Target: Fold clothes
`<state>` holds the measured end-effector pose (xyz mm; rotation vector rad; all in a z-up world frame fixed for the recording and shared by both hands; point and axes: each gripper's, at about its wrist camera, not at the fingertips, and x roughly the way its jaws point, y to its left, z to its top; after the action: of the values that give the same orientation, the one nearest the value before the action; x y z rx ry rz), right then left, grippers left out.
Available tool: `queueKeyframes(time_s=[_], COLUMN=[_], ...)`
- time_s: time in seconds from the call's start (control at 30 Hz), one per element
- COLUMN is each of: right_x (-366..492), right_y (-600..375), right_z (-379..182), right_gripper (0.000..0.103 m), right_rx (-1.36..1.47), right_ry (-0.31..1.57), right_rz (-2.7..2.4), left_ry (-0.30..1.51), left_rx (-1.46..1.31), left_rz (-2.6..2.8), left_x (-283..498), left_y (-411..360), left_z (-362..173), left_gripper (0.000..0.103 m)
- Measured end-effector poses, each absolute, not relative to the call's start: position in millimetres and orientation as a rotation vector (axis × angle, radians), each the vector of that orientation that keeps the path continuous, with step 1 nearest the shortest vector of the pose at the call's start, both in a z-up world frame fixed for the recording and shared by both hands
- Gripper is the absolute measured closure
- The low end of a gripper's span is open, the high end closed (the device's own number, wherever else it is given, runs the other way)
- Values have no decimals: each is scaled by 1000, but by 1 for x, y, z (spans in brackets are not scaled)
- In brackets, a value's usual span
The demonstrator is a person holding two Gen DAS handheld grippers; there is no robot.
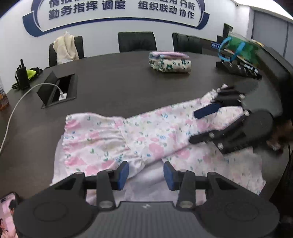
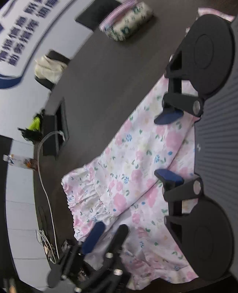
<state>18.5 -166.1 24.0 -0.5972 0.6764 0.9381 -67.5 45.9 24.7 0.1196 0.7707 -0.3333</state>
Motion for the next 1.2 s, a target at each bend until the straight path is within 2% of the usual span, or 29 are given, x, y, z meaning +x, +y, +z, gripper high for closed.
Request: queueKeyframes(time_s=[0.07, 0.13, 0.2, 0.23, 0.27, 0.47, 0.5, 0.53, 0.57, 0.6, 0.63, 0.67, 0.77, 0.83, 0.9, 0.97, 1.03, 1.1, 1.17, 1.2], right_x=[29, 37, 41, 40, 38, 30, 32, 36, 41, 44, 46, 48, 62, 92, 129, 162, 177, 164, 130, 105], right_y=[-160, -160, -163, -166, -168, -177, -179, -181, -182, -182, -181, -179, -169, -160, -151, -140, -133, -130, -130, -127], right_z=[23, 29, 37, 40, 42, 32, 30, 29, 27, 25, 25, 26, 42, 62, 76, 77, 79, 89, 100, 100], right_gripper=[87, 87, 78, 55, 40, 40, 42, 54, 74, 80, 95, 101, 102, 102, 99, 82, 72, 69, 48, 41], right_rx=[-568, -540, -519, -526, -540, -697, -700, -684, -669, -657, -651, -653, -615, -491, -378, -367, -383, -393, -411, -464], right_ry=[731, 748, 734, 711, 691, 662, 670, 694, 723, 747, 760, 764, 732, 697, 676, 702, 687, 622, 580, 535], right_rz=[979, 1012, 1045, 1067, 1085, 1076, 1072, 1071, 1069, 1073, 1078, 1076, 996, 879, 744, 649, 569, 652, 970, 1150], left_ry=[794, 805, 803, 798, 787, 753, 762, 776, 793, 813, 818, 814, 808, 806, 804, 803, 804, 803, 800, 797], left_rx=[111, 103, 100, 98, 88, 24, 30, 35, 40, 44, 46, 48, 55, 67, 78, 84, 81, 72, 66, 68], left_rz=[-326, -315, -307, -301, -302, -458, -476, -486, -491, -494, -495, -496, -499, -502, -499, -494, -493, -493, -494, -494], left_x=[-66, -66, -67, -68, -70, -79, -78, -77, -76, -75, -75, -77, -80, -81, -82, -82, -81, -81, -81, -82], left_y=[50, 54, 55, 55, 55, 40, 37, 34, 32, 31, 30, 30, 31, 29, 28, 27, 27, 29, 30, 29], left_z=[20, 18, 19, 20, 22, 32, 30, 27, 23, 18, 16, 15, 13, 12, 12, 12, 12, 12, 12, 12], left_gripper=[63, 63, 63, 63, 64, 65, 65, 68, 70, 74, 74, 74, 74, 74, 74, 73, 72, 72, 72, 72])
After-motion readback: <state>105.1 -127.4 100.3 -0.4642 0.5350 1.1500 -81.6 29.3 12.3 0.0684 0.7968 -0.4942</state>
